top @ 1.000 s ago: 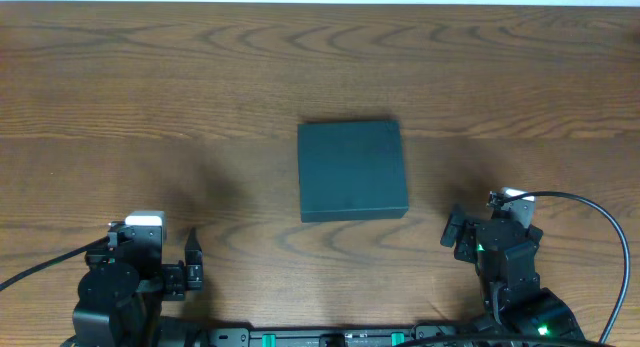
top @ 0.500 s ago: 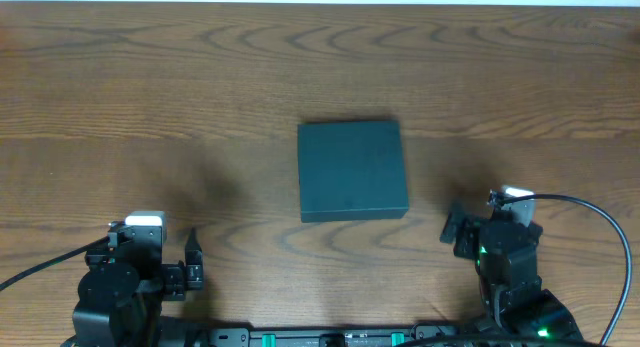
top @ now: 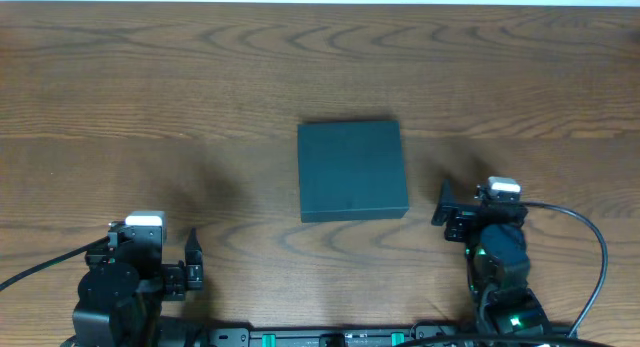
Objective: Pack container
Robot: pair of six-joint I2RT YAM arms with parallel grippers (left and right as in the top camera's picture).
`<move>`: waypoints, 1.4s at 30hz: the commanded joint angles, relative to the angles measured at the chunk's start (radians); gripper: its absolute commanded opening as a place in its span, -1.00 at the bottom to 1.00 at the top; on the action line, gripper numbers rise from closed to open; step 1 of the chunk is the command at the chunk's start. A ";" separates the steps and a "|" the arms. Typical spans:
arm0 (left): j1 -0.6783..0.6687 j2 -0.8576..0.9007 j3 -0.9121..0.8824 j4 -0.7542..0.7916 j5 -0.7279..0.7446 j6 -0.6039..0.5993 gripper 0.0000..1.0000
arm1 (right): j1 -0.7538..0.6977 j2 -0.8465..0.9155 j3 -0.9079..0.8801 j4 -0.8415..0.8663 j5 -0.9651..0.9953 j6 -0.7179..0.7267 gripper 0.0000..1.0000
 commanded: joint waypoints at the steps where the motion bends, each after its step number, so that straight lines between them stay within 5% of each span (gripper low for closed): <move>1: -0.003 0.006 -0.003 -0.002 -0.005 0.014 0.97 | -0.071 -0.064 -0.011 0.008 -0.133 -0.188 0.98; 15: -0.003 0.006 -0.003 -0.002 -0.005 0.014 0.97 | -0.118 -0.431 -0.167 0.005 -0.244 -0.253 0.99; 22: -0.003 0.006 -0.003 -0.002 -0.005 0.014 0.97 | -0.117 -0.432 -0.166 0.004 -0.233 -0.139 0.98; 42: -0.003 0.006 -0.003 -0.002 -0.005 0.014 0.97 | -0.121 -0.432 -0.166 0.008 -0.243 -0.127 0.99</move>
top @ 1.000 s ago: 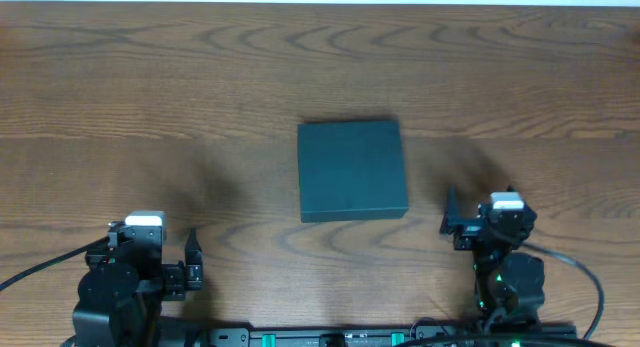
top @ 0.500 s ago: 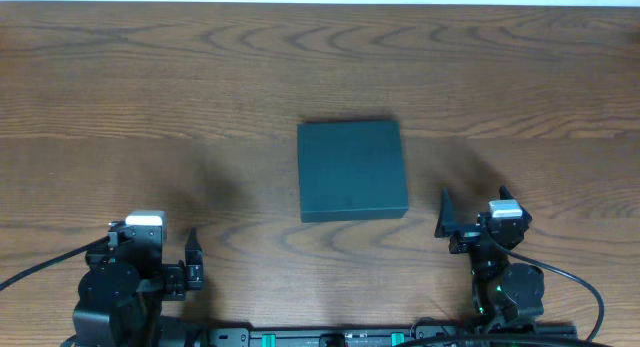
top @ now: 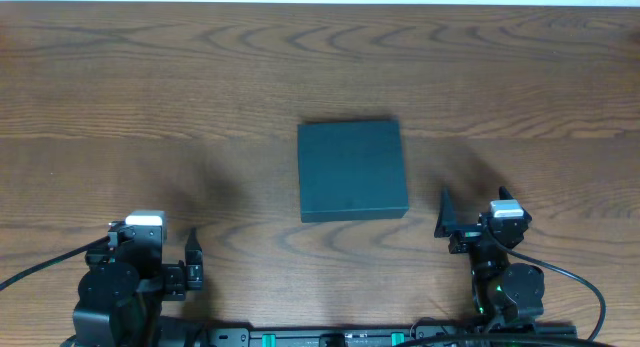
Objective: Pack container
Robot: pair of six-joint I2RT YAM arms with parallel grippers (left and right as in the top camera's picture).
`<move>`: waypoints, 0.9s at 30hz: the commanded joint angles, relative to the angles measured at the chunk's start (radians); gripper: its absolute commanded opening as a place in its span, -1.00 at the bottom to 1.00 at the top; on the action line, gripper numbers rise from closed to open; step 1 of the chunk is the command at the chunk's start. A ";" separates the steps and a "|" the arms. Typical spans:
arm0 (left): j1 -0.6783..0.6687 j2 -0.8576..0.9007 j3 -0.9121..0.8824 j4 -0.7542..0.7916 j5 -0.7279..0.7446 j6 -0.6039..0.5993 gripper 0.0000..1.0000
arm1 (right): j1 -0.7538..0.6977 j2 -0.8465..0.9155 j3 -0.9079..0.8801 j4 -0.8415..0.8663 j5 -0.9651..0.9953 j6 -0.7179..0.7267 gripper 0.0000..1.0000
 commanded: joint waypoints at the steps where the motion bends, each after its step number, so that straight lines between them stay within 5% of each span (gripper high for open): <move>1: -0.003 0.004 -0.003 -0.002 -0.005 0.014 0.97 | -0.011 -0.008 -0.006 0.003 -0.011 0.019 0.99; 23: -0.003 0.004 -0.005 -0.013 0.042 -0.005 0.97 | -0.011 -0.008 -0.006 0.003 -0.011 0.019 0.99; 27: -0.003 0.001 -0.079 0.114 0.055 0.018 0.97 | -0.011 -0.008 -0.006 0.003 -0.011 0.019 0.98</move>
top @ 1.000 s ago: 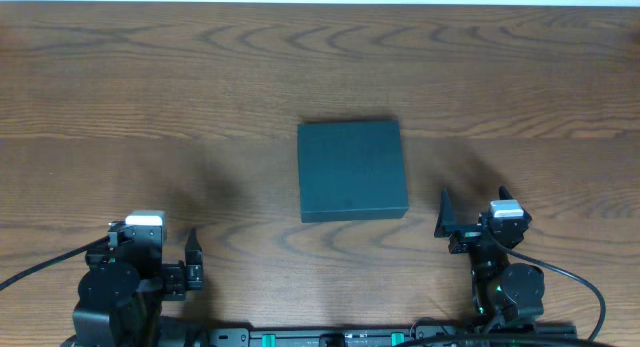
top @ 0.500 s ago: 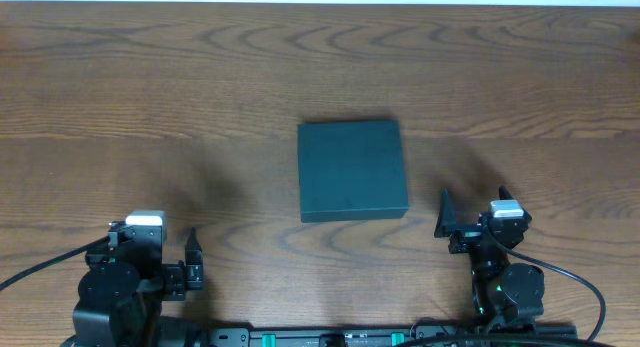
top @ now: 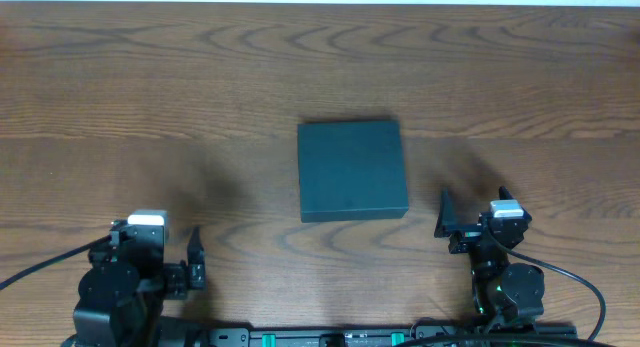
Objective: Pack container
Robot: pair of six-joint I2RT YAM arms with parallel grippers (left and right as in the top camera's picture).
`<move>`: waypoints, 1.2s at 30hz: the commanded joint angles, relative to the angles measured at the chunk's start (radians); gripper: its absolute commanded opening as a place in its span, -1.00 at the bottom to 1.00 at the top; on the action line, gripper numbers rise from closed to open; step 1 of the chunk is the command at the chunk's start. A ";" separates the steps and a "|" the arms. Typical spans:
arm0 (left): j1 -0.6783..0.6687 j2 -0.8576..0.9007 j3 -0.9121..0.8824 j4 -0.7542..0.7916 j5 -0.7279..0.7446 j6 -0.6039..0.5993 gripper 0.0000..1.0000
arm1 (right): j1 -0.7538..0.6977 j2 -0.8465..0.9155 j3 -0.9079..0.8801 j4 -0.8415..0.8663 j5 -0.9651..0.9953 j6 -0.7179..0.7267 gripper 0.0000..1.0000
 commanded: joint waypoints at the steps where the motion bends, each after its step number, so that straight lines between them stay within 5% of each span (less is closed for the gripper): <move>1: -0.003 0.001 -0.093 0.131 0.025 0.045 0.97 | -0.011 -0.008 -0.006 0.002 -0.011 0.018 0.99; 8: 0.002 0.001 -0.451 0.854 0.025 0.174 0.97 | -0.011 -0.008 -0.006 0.002 -0.011 0.018 0.99; 13: 0.033 -0.023 -0.620 1.171 0.025 0.193 0.97 | -0.011 -0.008 -0.006 0.002 -0.011 0.018 0.99; 26: 0.059 -0.328 -0.764 1.040 0.027 0.211 0.97 | -0.011 -0.008 -0.006 0.002 -0.011 0.018 0.99; 36: 0.059 -0.332 -0.780 0.865 0.070 0.098 0.97 | -0.011 -0.008 -0.006 0.002 -0.011 0.018 0.99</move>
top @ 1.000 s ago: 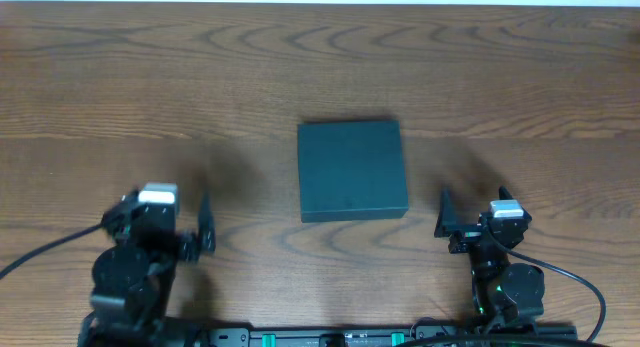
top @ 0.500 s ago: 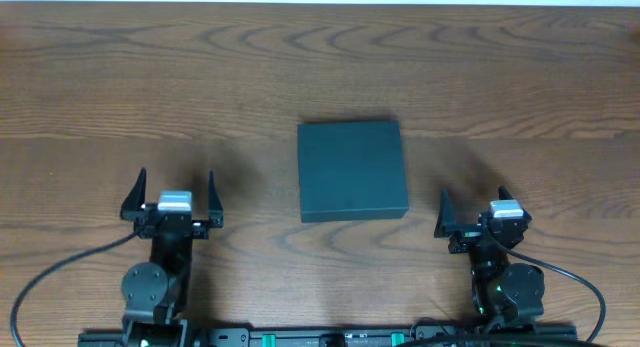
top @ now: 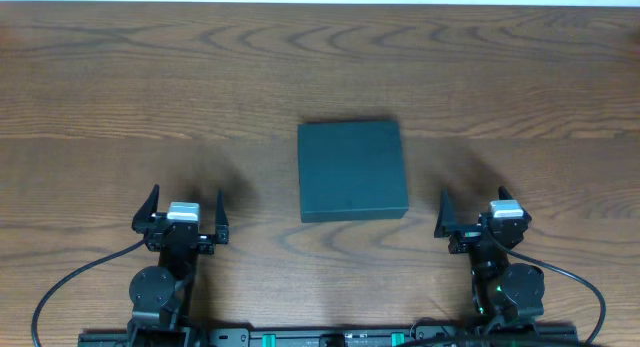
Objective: Pack container
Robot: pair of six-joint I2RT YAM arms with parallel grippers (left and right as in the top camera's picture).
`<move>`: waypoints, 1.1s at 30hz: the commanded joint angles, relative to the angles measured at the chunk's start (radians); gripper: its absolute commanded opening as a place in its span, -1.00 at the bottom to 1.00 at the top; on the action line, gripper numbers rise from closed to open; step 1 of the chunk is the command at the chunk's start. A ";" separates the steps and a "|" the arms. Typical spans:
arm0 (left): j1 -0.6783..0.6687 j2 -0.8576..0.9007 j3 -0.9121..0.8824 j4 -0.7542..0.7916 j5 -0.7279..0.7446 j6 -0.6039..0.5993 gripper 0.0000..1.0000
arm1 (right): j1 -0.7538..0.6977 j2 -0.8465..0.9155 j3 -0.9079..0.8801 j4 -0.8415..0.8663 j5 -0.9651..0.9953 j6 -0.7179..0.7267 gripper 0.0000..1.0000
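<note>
A dark teal square container (top: 352, 172) lies flat on the middle of the wooden table (top: 320, 67), its lid on, so nothing inside it shows. My left gripper (top: 186, 199) stands near the front edge, left of the container, open, both fingers spread and pointing away from the base with nothing between them. My right gripper (top: 472, 207) stands near the front edge, just right of the container's near right corner. It is open and holds nothing. Neither gripper touches the container.
Black cables (top: 585, 277) loop from both arm bases along the front edge. No other objects are in view on the table.
My left gripper has moved right and away from the front edge and now shows both spread fingers. The right gripper and the container have not moved.
At first both grippers stood empty near the front edge with the shut container between them. The right gripper then drew back slightly toward its base and stayed there. The left gripper kept still until now, when it stands farther forward and to the right.
</note>
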 commanded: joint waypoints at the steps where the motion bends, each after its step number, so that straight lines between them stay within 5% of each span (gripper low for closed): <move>1: 0.005 -0.009 -0.017 -0.047 0.002 -0.046 0.97 | -0.011 -0.007 -0.005 0.000 -0.010 0.018 0.99; 8: 0.005 -0.009 -0.017 -0.047 0.003 -0.142 0.97 | -0.011 -0.007 -0.005 0.000 -0.010 0.018 0.98; 33: -0.019 -0.008 -0.017 -0.045 0.040 -0.187 0.97 | -0.011 -0.007 -0.005 0.000 -0.010 0.018 0.99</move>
